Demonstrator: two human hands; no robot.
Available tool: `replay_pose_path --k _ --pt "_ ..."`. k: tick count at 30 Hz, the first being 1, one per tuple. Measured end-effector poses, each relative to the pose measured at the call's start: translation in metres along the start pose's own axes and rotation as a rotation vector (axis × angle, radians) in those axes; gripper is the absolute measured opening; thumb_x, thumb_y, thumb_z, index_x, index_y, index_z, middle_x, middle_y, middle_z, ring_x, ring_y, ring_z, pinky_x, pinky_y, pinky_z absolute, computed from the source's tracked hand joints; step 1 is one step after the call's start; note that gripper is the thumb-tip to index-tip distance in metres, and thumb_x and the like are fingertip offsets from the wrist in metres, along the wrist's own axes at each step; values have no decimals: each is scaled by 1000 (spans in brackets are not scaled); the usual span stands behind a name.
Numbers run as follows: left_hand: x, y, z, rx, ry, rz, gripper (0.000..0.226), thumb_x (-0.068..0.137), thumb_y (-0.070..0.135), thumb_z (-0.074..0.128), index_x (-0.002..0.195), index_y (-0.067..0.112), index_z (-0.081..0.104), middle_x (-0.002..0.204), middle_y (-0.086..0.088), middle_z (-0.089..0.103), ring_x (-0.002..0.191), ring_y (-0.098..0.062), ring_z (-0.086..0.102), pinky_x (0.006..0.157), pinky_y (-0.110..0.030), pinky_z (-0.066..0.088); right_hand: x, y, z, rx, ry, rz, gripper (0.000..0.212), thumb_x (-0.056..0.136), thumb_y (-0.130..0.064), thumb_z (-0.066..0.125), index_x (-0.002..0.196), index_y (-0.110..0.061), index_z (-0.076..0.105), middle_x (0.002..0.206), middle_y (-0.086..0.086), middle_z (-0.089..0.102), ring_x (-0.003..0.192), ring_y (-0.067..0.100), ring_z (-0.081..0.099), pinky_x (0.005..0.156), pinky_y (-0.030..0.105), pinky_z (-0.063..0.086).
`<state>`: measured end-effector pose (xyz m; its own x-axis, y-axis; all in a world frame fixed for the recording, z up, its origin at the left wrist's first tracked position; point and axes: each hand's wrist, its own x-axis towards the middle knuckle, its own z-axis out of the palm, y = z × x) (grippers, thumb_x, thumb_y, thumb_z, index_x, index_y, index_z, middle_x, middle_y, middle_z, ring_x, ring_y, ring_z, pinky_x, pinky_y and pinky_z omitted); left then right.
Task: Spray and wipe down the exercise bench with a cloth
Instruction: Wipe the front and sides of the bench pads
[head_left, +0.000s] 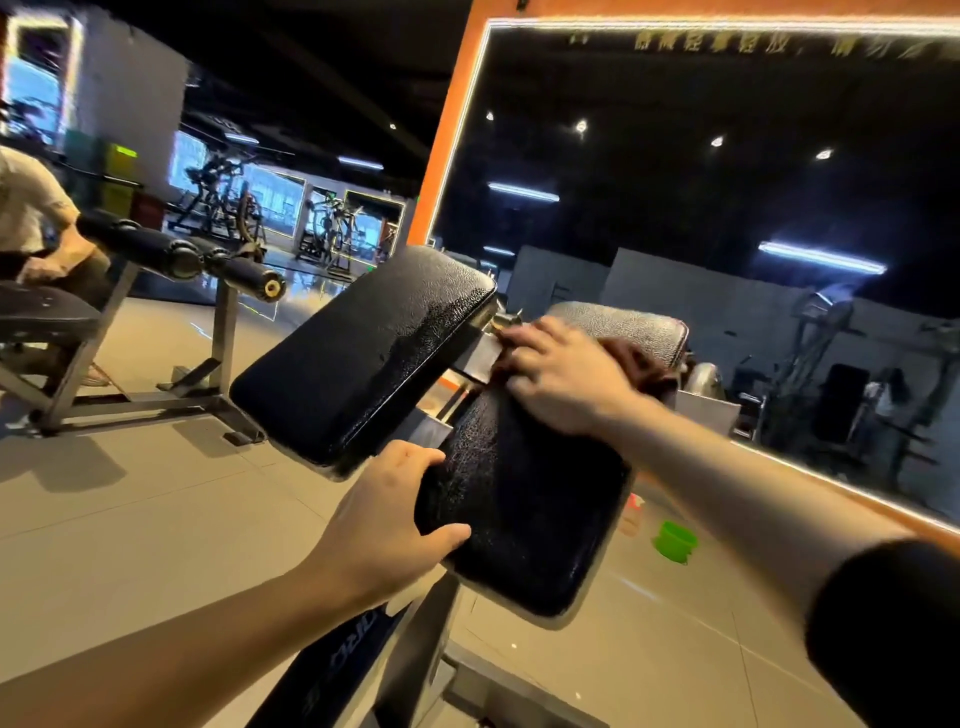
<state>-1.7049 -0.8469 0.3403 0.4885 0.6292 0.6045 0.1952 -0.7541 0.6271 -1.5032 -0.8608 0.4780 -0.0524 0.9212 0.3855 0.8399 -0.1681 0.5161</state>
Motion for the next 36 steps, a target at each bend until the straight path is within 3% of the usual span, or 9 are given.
replay_pose_path --k 4,9,11,16,19,22,25,32,36 --pt "-4 4 3 5 22 9 56 78 29 75 128 23 49 117 12 47 108 -6 50 95 -29 49 -65 -53 -7 75 -84 -312 58 95 -50 26 147 -28 39 161 -5 21 149 20 9 120 40 3" --pt "-8 5 4 24 17 56 48 78 45 67 121 26 56 112 14 49 102 -6 52 91 -31 50 -28 63 -30 17 -68 295 44 101 -49 29 143 -40 40 161 -12 16 148 18 7 115 61 2" --pt "-6 4 3 33 11 55 47 79 44 70 121 27 57 111 15 49 102 -6 53 91 -32 51 -29 69 -23 19 -8 388 47 100 -48 29 144 -34 41 161 -9 17 148 22 9 118 56 9" --pt "-4 1 2 53 5 -8 51 76 35 77 119 24 54 110 10 51 102 -9 55 90 -32 51 -93 -47 -3 110 130 -134 50 91 -43 32 122 -21 66 140 2 54 134 28 44 108 43 37" --pt "-4 0 0 63 -14 -48 46 73 33 77 109 25 51 103 10 48 97 -11 54 84 -30 50 -120 -75 -13 136 -57 -314 55 96 -48 30 142 -25 48 156 -1 35 146 25 24 118 38 12" --pt "-4 0 -1 27 -43 -59 48 73 35 80 109 28 48 104 12 47 98 -7 52 86 -28 50 -81 -15 -28 17 -75 -146 69 87 -66 7 143 -41 39 159 -15 21 148 17 12 119 47 6" --pt "-3 -2 0 -21 -44 -95 39 81 24 74 111 24 49 109 7 48 103 -10 52 91 -31 49 -57 30 -34 -59 -106 175 54 98 -59 21 147 -39 33 162 -12 10 150 20 -1 119 52 -2" --pt "4 -18 -5 -105 94 -334 17 95 5 47 109 15 50 108 -6 55 99 -26 57 87 -49 52 -103 -123 1 61 -188 -366 47 103 -34 34 150 -38 27 164 -4 4 149 26 -8 119 39 -5" --pt "-2 -15 0 -137 41 -340 17 98 14 42 107 16 56 100 -7 61 95 -27 60 87 -49 53 -82 -98 -12 53 -212 -433 43 103 -39 35 146 -36 38 162 -10 10 150 15 -2 122 37 -1"
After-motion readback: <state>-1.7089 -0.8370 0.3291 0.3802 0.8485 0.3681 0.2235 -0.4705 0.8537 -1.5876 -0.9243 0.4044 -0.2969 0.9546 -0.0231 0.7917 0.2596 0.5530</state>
